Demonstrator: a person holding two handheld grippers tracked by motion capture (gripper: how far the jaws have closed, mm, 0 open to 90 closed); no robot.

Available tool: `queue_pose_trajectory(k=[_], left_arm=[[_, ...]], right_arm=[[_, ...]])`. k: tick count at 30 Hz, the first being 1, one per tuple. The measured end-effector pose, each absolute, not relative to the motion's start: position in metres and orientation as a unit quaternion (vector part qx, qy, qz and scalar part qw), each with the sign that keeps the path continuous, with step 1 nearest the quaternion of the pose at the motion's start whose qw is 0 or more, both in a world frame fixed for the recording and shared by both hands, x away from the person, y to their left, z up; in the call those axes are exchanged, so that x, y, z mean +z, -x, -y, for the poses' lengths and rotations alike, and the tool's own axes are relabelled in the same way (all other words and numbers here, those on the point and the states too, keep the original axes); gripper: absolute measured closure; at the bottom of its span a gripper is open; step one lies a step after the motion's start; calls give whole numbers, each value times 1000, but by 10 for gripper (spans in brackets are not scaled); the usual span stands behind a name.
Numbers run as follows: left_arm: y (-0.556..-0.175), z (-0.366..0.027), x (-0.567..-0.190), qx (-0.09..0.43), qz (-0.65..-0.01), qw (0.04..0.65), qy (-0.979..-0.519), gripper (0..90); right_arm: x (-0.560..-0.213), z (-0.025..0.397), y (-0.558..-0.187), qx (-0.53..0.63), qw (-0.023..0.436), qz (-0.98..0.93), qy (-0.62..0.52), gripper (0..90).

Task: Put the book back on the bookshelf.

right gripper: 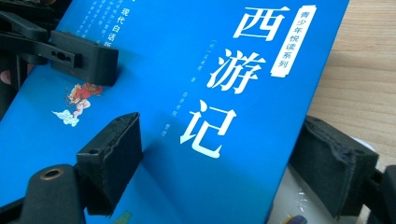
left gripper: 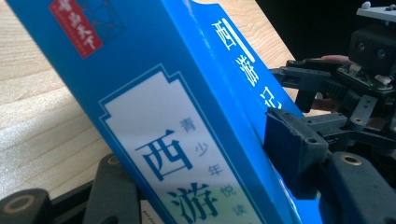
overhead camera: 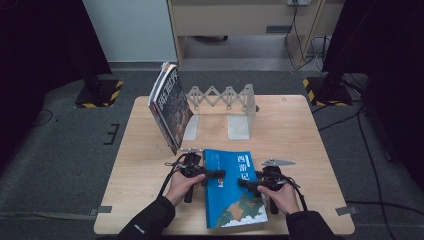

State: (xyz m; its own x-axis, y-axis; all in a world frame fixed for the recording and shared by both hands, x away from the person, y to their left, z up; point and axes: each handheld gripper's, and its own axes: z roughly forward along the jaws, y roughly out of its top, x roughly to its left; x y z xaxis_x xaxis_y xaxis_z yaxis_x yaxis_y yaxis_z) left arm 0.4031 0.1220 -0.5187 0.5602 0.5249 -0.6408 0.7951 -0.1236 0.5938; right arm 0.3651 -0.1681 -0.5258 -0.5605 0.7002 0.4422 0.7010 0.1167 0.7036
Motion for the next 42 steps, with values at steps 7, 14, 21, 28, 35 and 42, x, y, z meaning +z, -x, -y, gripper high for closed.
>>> queue_pose_trajectory(k=[7,14,21,28,35,42], left_arm=[[-400,-123,-516,-138,-457,489,-730,468],[-399,-123,-515,-139,-467,480,-730,466],[-398,-123,-516,-139,-463,476,-735,443],[-398,-125,-515,-153,-472,490,-717,492],[-396,-124,-509,-148,-466,494,-719,509],[-395,-123,-502,-149,-461,495,-721,526]], right_arm=[[-524,170,-366,-469,2,752,463,201],[-522,174,-365,-469,-3,755,458,253],[-522,174,-365,-468,1,755,460,254],[-524,174,-365,-469,6,749,468,229],[-524,174,-366,-474,22,743,472,230],[-523,174,-366,-479,22,741,470,223]])
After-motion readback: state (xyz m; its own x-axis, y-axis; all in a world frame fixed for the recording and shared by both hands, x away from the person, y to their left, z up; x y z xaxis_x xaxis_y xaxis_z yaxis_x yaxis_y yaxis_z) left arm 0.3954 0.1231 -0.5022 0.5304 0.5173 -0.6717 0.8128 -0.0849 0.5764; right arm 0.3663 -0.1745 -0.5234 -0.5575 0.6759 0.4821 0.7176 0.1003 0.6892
